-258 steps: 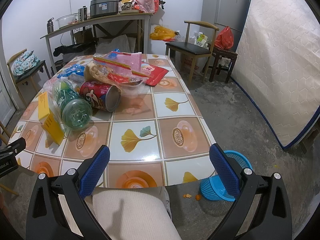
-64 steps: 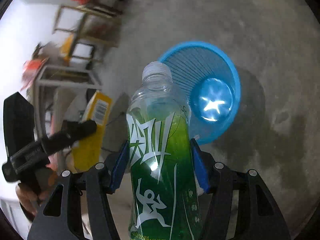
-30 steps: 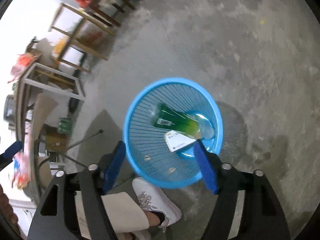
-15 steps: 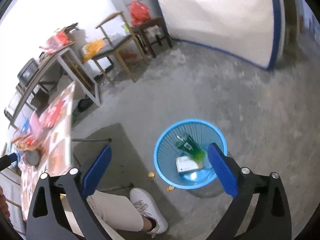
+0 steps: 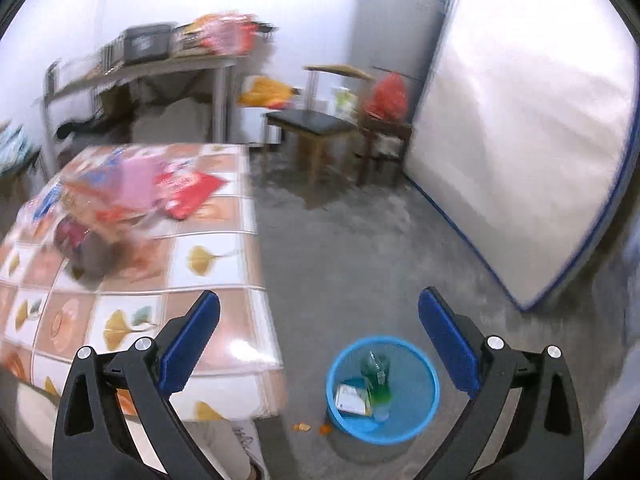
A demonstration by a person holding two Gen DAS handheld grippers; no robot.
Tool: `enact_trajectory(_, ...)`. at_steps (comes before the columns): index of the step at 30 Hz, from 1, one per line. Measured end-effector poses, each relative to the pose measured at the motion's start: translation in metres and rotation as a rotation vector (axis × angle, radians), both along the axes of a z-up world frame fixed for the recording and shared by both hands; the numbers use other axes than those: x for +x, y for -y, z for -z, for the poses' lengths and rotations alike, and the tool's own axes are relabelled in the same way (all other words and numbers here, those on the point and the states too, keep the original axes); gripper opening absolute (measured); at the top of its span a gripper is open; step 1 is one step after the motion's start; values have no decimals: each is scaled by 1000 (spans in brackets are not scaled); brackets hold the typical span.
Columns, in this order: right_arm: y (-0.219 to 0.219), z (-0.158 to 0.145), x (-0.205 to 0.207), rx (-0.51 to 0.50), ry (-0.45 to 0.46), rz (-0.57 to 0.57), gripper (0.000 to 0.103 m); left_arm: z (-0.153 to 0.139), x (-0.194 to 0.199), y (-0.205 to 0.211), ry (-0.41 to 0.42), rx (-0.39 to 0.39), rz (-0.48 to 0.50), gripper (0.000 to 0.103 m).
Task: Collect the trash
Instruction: 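Move both tools back over the table toward the remaining trash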
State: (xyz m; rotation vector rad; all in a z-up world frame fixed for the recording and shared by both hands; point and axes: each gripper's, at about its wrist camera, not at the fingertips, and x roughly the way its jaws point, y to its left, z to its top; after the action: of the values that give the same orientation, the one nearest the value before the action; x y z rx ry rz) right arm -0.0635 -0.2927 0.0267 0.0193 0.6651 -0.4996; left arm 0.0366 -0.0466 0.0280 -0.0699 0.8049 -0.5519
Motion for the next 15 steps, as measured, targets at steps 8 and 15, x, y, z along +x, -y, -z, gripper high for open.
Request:
enact_trajectory(8, -75, 24, 70, 257, -50, -371, 96, 36, 24, -48, -80, -56, -72, 95)
enact_trajectory(15, -105, 58, 97, 342, -115, -421, 96, 57, 47, -67, -116, -50, -133, 95)
